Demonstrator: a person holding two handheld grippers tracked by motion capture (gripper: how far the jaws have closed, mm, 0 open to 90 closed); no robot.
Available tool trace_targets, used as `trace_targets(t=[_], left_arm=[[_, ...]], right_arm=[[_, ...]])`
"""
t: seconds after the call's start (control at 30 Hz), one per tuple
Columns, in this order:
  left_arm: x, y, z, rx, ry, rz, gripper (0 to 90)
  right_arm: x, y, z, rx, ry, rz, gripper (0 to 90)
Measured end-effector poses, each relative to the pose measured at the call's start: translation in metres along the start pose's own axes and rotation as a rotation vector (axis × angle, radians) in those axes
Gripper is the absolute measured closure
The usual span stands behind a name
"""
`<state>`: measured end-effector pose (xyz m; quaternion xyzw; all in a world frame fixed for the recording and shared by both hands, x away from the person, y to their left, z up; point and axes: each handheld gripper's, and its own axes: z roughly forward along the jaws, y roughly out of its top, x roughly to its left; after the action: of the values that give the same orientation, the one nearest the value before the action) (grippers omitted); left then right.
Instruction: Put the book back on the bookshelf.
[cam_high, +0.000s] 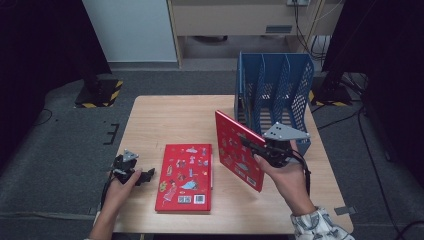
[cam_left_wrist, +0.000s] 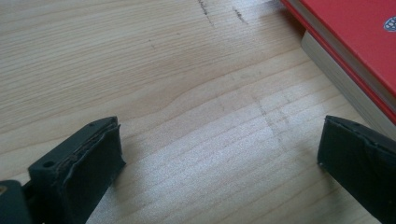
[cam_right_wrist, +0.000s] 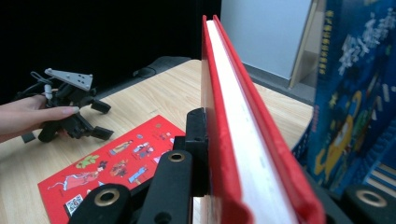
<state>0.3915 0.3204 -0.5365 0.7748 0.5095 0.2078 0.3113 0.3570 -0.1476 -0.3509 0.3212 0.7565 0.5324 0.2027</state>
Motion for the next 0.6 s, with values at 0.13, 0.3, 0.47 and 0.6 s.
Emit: trace_targets(t=[0.13, 0.3, 0.47, 0.6], left_arm=[[0.000, 0.000, 0.000, 0.000, 0.000, 0.001, 0.0], [0.000, 0.000, 0.000, 0.000, 0.000, 0.001, 0.0], [-0.001, 0.000, 0.001, -0.001, -0.001, 0.001, 0.0], [-0.002, 0.001, 0.001, -0.003, -0.002, 0.000, 0.0]], right_arm=[[-0.002, -0.004, -0.008, -0.001, -0.006, 0.010, 79.4], [-0.004, -0.010, -0.019, 0.001, -0.012, 0.014, 79.3], [-0.009, -0.018, -0.030, 0.017, -0.024, 0.025, 79.4], [-0.011, -0.020, -0.036, 0.017, -0.030, 0.030, 79.4]])
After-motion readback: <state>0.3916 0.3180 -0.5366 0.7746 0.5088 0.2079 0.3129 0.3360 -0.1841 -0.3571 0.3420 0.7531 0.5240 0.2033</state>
